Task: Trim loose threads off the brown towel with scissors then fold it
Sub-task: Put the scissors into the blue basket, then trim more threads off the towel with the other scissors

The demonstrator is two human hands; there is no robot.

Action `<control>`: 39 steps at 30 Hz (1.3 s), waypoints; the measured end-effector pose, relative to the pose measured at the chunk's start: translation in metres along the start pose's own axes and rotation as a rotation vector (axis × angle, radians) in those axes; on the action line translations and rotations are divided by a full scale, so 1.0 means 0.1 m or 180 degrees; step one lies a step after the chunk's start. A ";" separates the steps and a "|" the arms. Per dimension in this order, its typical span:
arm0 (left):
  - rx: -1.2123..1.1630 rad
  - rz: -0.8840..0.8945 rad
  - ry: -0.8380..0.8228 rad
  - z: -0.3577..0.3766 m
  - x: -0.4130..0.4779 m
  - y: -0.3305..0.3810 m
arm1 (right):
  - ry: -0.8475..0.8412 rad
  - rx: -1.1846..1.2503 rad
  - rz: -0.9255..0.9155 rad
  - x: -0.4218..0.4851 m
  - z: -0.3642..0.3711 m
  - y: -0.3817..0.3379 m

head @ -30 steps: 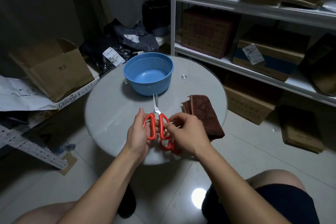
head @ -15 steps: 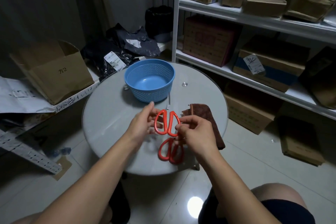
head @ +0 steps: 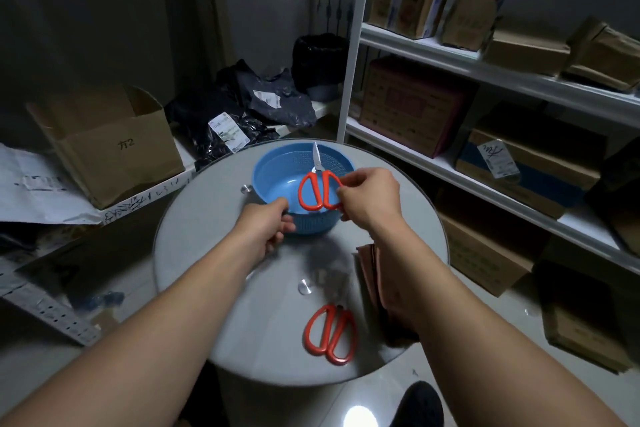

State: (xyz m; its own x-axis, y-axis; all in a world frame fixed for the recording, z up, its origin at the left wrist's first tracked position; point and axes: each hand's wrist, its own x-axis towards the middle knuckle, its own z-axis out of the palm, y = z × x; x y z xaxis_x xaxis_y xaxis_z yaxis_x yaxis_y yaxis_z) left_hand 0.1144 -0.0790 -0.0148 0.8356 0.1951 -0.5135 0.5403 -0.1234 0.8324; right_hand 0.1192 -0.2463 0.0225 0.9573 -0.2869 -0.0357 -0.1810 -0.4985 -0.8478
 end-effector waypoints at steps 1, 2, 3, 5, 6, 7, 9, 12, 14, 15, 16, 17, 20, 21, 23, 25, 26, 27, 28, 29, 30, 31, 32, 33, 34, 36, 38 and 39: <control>-0.0044 0.0006 0.0022 -0.03 -0.03 -0.05 | -0.0020 -0.0287 -0.0101 0.11 0.07 -0.06; -0.0054 0.0028 0.0048 -0.05 -0.08 -0.10 | -0.0068 -0.0591 -0.0214 0.18 0.12 -0.12; -0.0044 0.0058 0.0069 -0.08 -0.11 -0.15 | -0.0139 -0.0923 -0.0332 0.25 0.19 -0.16; -0.0035 0.0110 0.0101 -0.14 -0.16 -0.21 | -0.0332 -0.1599 -0.0524 0.31 0.31 -0.23; -0.0032 0.0123 0.0127 -0.18 -0.16 -0.23 | -0.0478 -0.1940 -0.0606 0.29 0.37 -0.25; -0.0022 0.0137 0.0157 -0.24 -0.16 -0.25 | -0.0610 -0.2253 -0.0711 0.27 0.45 -0.26; 0.0014 0.0187 0.0178 -0.30 -0.15 -0.27 | -0.0805 -0.2554 -0.0829 0.27 0.50 -0.22; -0.0058 0.0311 0.0228 -0.37 -0.17 -0.30 | -0.0899 -0.2695 -0.0872 0.23 0.53 -0.18; -0.0102 0.0388 0.0283 -0.33 -0.23 -0.34 | -0.0806 -0.2620 -0.1034 0.21 0.49 -0.14; -0.0086 0.0413 0.0299 -0.28 -0.29 -0.37 | -0.0688 -0.2401 -0.1122 0.18 0.44 -0.13; -0.0017 0.0440 0.0299 -0.22 -0.37 -0.42 | -0.0548 -0.2059 -0.1188 0.14 0.35 -0.12; 0.0200 0.0503 0.0298 -0.15 -0.46 -0.50 | -0.0381 -0.1690 -0.1227 0.06 0.25 -0.10; 0.1886 0.0956 0.0224 0.11 -0.72 -0.85 | 0.0082 -0.0875 -0.0946 -0.37 -0.13 0.01; 0.2359 0.1097 0.0199 0.19 -0.79 -0.95 | 0.0111 -0.0729 -0.0707 -0.55 -0.23 0.08; 0.2822 0.1320 0.0169 0.37 -0.84 -1.11 | -0.0081 -0.0921 -0.0277 -0.95 -0.39 0.25; 0.3090 0.1375 0.0242 0.45 -0.81 -1.16 | -0.0483 -0.1440 0.0012 -1.32 -0.41 0.41; 0.3175 0.1396 0.0249 0.50 -0.81 -1.16 | -0.0657 -0.1628 0.0180 -1.52 -0.42 0.48; 0.3216 0.1396 0.0261 0.51 -0.79 -1.15 | -0.0822 -0.1744 0.0306 -1.68 -0.39 0.54; 0.3238 0.1376 0.0238 0.53 -0.80 -1.15 | -0.0940 -0.1811 0.0412 -1.82 -0.34 0.65; 0.3218 0.1343 0.0243 0.54 -0.81 -1.14 | -0.0971 -0.1858 0.0488 -1.91 -0.28 0.74; 0.3181 0.1291 0.0248 0.54 -0.81 -1.14 | -0.0914 -0.1873 0.0551 -1.97 -0.21 0.83; 0.3126 0.1230 0.0231 0.54 -0.81 -1.13 | -0.0772 -0.1866 0.0571 -2.00 -0.16 0.91; 0.3077 0.1166 0.0177 0.54 -0.82 -1.12 | -0.0580 -0.1800 0.0578 -2.00 -0.12 0.99; 0.3020 0.1087 0.0148 0.52 -0.82 -1.11 | -0.0408 -0.1722 0.0600 -1.98 -0.09 1.04; 0.2971 0.1000 0.0152 0.50 -0.85 -1.10 | -0.0284 -0.1627 0.0652 -1.96 -0.08 1.07; 0.2892 0.0881 0.0139 0.46 -0.94 -1.09 | -0.0216 -0.1409 0.0747 -1.92 -0.07 1.12; 0.2814 0.0828 0.0073 0.45 -1.04 -1.09 | -0.0312 -0.1120 0.0864 -1.91 -0.06 1.13; 0.2786 0.0807 0.0061 0.44 -1.10 -1.08 | -0.0375 -0.1008 0.0911 -1.93 -0.05 1.13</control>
State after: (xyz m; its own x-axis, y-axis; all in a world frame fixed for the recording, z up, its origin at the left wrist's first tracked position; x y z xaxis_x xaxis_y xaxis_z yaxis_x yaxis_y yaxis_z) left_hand -0.0317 -0.1297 -0.0574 0.9421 0.0766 -0.3265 0.2292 -0.8576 0.4603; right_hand -0.0872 -0.2513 -0.0640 0.8744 -0.3638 -0.3212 -0.4852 -0.6440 -0.5915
